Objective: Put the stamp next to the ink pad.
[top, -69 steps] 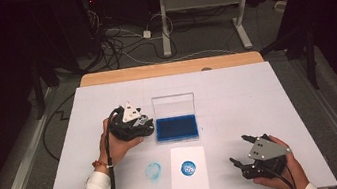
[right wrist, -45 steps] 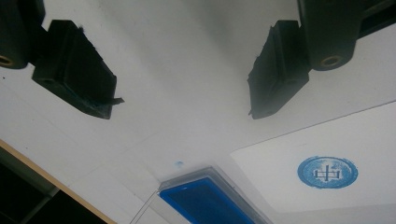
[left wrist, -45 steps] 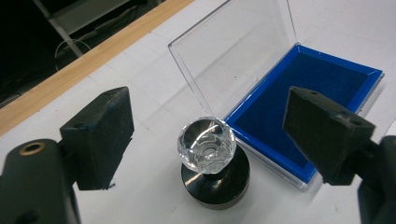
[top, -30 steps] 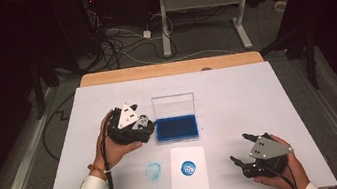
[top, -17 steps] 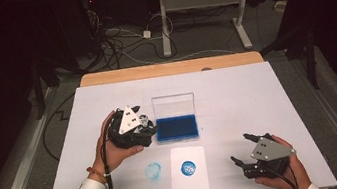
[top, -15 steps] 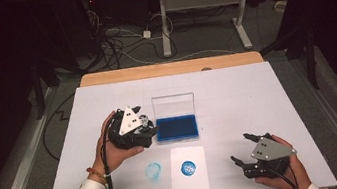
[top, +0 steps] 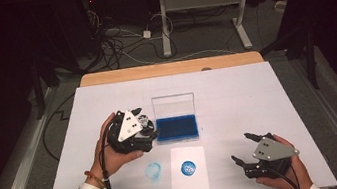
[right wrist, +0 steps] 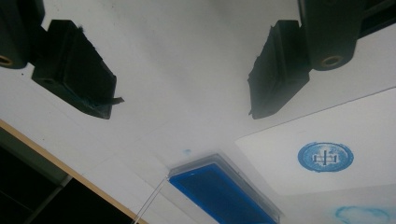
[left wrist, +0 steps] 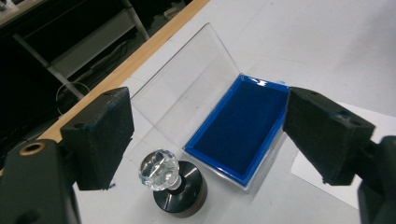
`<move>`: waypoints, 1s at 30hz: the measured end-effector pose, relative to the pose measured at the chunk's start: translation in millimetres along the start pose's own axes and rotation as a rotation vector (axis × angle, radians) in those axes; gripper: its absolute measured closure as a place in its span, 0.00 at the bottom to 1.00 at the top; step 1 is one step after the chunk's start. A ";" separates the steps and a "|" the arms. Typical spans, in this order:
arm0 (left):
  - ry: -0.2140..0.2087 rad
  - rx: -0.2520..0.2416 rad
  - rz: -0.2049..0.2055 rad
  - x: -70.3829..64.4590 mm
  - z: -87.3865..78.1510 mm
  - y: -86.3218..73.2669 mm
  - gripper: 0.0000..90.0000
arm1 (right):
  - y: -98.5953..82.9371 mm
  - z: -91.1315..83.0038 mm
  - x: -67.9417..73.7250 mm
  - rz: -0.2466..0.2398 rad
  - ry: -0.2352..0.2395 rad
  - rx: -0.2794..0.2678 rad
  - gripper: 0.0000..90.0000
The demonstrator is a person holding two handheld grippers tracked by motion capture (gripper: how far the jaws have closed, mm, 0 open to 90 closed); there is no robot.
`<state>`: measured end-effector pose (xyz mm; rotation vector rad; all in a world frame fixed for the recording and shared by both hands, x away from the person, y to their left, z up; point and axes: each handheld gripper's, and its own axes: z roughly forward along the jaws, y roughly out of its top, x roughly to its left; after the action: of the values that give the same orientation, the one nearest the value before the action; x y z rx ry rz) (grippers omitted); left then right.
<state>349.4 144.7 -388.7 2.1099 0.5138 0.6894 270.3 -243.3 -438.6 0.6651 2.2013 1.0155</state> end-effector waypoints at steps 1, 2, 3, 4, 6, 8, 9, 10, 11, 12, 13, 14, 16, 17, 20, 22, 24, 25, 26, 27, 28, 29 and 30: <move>0.000 0.000 0.005 -1.0 -1.0 0.4 0.18 | 0.1 -0.2 0.1 0.000 0.000 0.000 0.26; 0.002 0.000 0.010 -2.1 -1.7 0.7 0.18 | 0.2 -0.3 0.2 0.000 -0.002 0.000 0.26; 0.002 -0.001 0.013 -3.1 -2.5 1.0 0.18 | 0.3 -0.6 0.4 -0.001 -0.001 -0.002 0.26; 0.002 -0.006 0.017 -4.1 -3.8 1.3 0.18 | 0.4 -0.8 0.4 -0.002 -0.001 -0.002 0.26; 0.010 -0.019 0.026 -6.6 -7.1 2.2 0.18 | 0.4 -1.1 0.6 -0.003 -0.002 -0.001 0.26; 0.008 -0.028 0.031 -8.4 -10.2 2.8 0.18 | 0.5 -1.4 0.7 -0.006 -0.002 -0.002 0.26; 0.008 -0.033 0.035 -9.4 -11.5 2.8 0.18 | 0.6 -1.5 0.8 -0.008 -0.002 -0.003 0.26; 0.008 -0.032 0.041 -10.0 -12.6 2.6 0.18 | 0.8 -1.6 0.9 -0.007 0.000 -0.004 0.26; 0.007 -0.029 0.042 -10.4 -13.3 2.3 0.18 | 1.0 -1.6 1.1 -0.007 0.000 -0.006 0.26; 0.005 -0.028 0.045 -10.8 -14.1 1.9 0.18 | 1.4 -1.6 1.3 -0.009 0.000 -0.005 0.26; 0.005 -0.029 0.047 -11.4 -14.6 1.3 0.18 | 1.5 -1.7 1.6 -0.010 0.001 -0.006 0.26; 0.005 -0.029 0.047 -12.1 -15.2 0.8 0.18 | 1.7 -1.8 2.1 -0.010 0.001 -0.006 0.26; 0.002 -0.026 0.051 -13.0 -16.9 0.3 0.18 | 2.2 -2.1 2.6 -0.011 0.001 -0.008 0.26; 0.004 -0.026 0.055 -13.9 -18.0 0.1 0.18 | 2.4 -2.3 2.7 -0.010 0.003 -0.009 0.26; 0.002 -0.029 0.062 -17.0 -21.4 -0.5 0.18 | 2.9 -2.6 3.0 -0.012 0.003 -0.009 0.26; 0.005 -0.032 0.066 -18.8 -24.1 -1.3 0.18 | 3.1 -2.7 3.0 -0.013 -0.001 -0.009 0.26; 0.004 -0.032 0.069 -20.1 -27.1 -2.6 0.18 | 3.3 -3.0 2.8 -0.012 -0.003 -0.011 0.26; 0.006 -0.035 0.069 -21.0 -28.3 -3.6 0.18 | 3.3 -3.2 2.8 -0.011 -0.003 -0.012 0.26; 0.006 -0.034 0.074 -21.5 -29.5 -4.6 0.18 | 3.4 -3.4 2.8 -0.012 -0.006 -0.012 0.26; 0.004 -0.032 0.076 -22.0 -30.6 -5.8 0.18 | 3.4 -3.6 2.8 -0.012 -0.007 -0.012 0.26; 0.006 -0.034 0.078 -22.5 -31.8 -7.2 0.18 | 3.5 -3.8 2.6 -0.009 -0.007 -0.013 0.26; 0.006 -0.032 0.080 -22.9 -33.0 -8.5 0.18 | 3.6 -3.9 2.6 -0.008 -0.009 -0.013 0.26; 0.004 -0.029 0.083 -23.3 -34.1 -9.8 0.18 | 3.7 -4.1 2.5 -0.009 -0.011 -0.015 0.26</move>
<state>308.8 157.0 -386.4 2.1126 0.4185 0.7442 266.3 -241.5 -434.4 0.6523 2.1832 1.0208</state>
